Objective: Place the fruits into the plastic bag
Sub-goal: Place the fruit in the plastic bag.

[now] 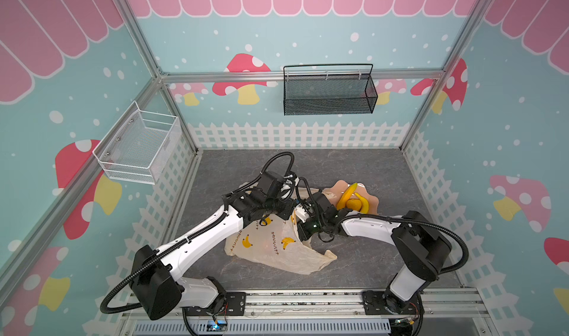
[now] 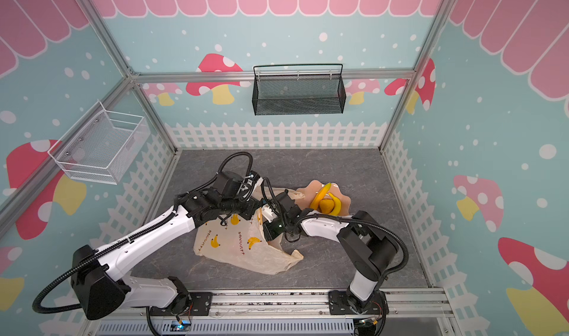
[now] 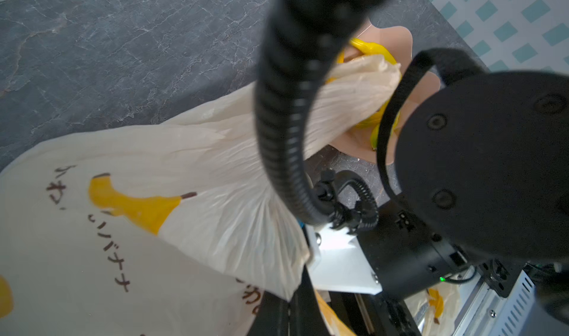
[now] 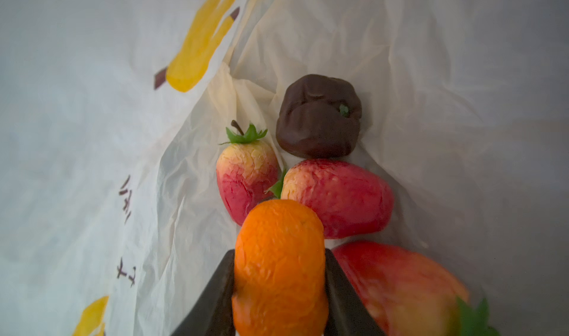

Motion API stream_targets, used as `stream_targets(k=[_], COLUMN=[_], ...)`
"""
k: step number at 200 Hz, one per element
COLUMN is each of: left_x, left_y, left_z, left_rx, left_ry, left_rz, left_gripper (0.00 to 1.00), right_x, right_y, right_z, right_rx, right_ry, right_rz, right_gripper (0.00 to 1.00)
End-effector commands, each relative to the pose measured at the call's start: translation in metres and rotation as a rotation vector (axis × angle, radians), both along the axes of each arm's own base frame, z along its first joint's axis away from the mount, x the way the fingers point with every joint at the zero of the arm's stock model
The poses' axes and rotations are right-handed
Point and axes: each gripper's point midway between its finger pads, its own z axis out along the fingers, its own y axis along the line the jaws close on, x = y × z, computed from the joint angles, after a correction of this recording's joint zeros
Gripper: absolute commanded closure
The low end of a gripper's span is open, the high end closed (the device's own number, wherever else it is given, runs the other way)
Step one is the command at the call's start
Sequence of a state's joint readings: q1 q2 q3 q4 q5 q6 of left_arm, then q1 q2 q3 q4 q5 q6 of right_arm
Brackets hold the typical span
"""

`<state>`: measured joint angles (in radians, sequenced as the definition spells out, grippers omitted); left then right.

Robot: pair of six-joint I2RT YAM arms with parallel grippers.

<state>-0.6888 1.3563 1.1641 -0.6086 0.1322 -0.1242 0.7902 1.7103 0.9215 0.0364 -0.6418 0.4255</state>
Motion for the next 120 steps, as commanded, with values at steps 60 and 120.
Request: stream_targets(k=[60,120], left_x=[0.004,0.002], left_y=[-0.006,-0.001], left_z=[0.006,0.002], left_rx=[-0.015,-0.002], left_ry=[-0.013,-0.014], left_rz=[-0.019,-0.006], left_gripper=[1.00,1.00], right_x=[-0.022,-0.020], right_y=[0.029,0.025], right_z=[-0.005,0.000], right_rx=[0.061,0.048], right_ry=[0.086,0.058], right_rz=[0.140,0.135], right_gripper=[0.43,0.19])
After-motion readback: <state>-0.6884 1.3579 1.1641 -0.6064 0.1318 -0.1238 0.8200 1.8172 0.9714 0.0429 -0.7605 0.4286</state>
